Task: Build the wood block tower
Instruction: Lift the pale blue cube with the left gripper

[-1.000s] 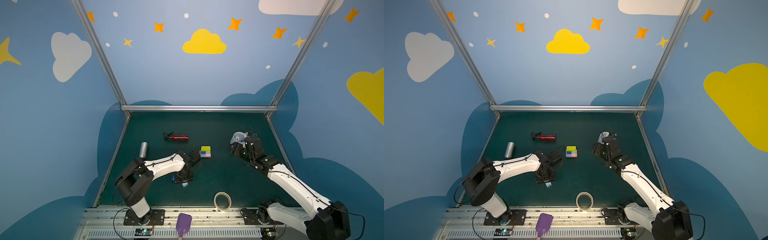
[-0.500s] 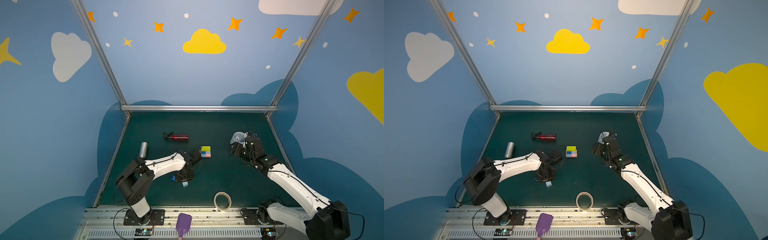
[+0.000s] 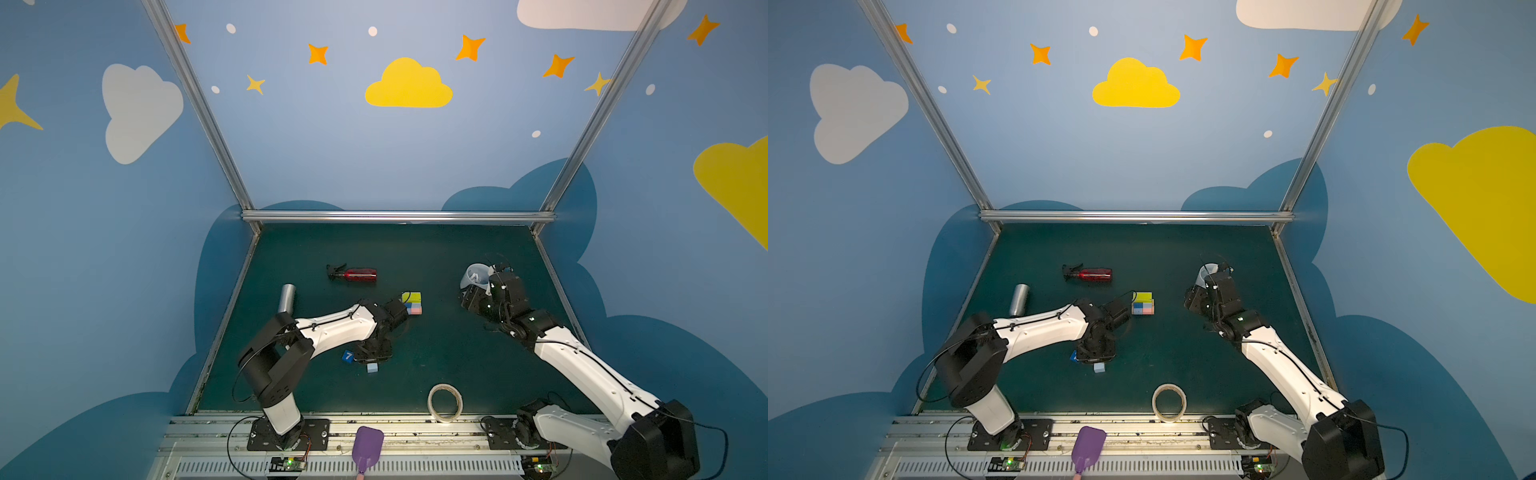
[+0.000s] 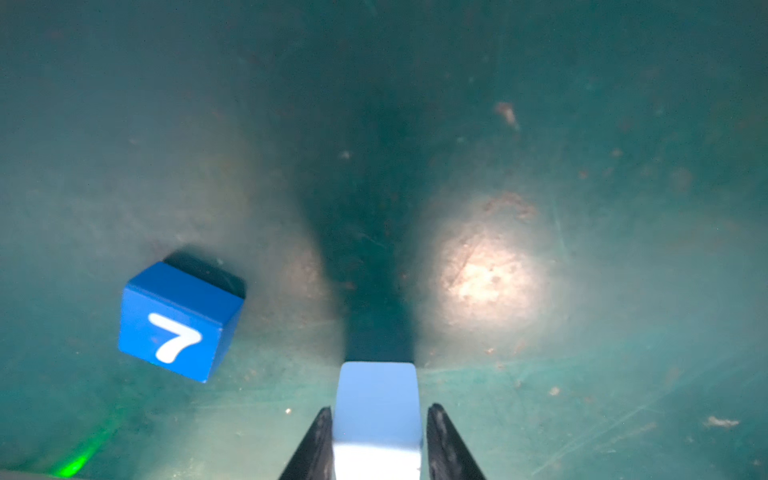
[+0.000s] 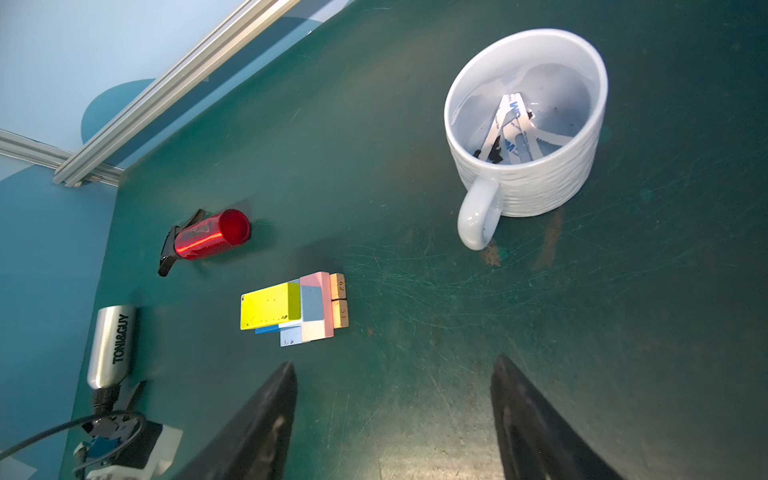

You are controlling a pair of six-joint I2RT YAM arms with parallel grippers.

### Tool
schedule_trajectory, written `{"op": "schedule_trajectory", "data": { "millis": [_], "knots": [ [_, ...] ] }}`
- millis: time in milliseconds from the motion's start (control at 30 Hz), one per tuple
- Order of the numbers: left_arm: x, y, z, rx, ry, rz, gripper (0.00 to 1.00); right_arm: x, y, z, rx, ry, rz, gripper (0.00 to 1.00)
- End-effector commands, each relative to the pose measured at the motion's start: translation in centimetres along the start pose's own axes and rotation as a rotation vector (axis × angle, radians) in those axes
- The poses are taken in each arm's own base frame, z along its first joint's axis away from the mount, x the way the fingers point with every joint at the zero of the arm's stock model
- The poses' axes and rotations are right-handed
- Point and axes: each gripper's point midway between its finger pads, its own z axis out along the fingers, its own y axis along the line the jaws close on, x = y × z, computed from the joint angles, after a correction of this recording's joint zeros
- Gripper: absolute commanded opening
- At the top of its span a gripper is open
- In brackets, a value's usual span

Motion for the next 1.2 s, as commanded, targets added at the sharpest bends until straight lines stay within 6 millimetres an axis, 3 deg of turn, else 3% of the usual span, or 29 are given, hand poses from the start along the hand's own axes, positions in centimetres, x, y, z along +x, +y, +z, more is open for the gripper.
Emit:
{"op": "schedule_trajectory", "data": {
  "millis": [0, 100, 267, 1167],
  "knots": [
    [0.0, 0.5, -0.7, -0.032, -0.014, 0.021, 0.42, 0.3, -0.2, 0.3, 0.002, 0.005, 0.003, 0.72],
    [0.1, 0.8, -0.9, -0.041, -0.018, 0.019, 0.49, 0.2, -0.2, 0.4, -0.001, 0.006, 0.005, 0.72],
    [0.3, 1.0, -1.1, -0.047, -0.021, -0.001, 0.52, 0.2, -0.2, 0.3, -0.003, 0.006, 0.006, 0.72],
    [1.3, 0.4, -0.1, 0.002, 0.014, -0.051, 0.42, 0.3, -0.2, 0.5, -0.004, 0.011, 0.009, 0.72]
  ]
}}
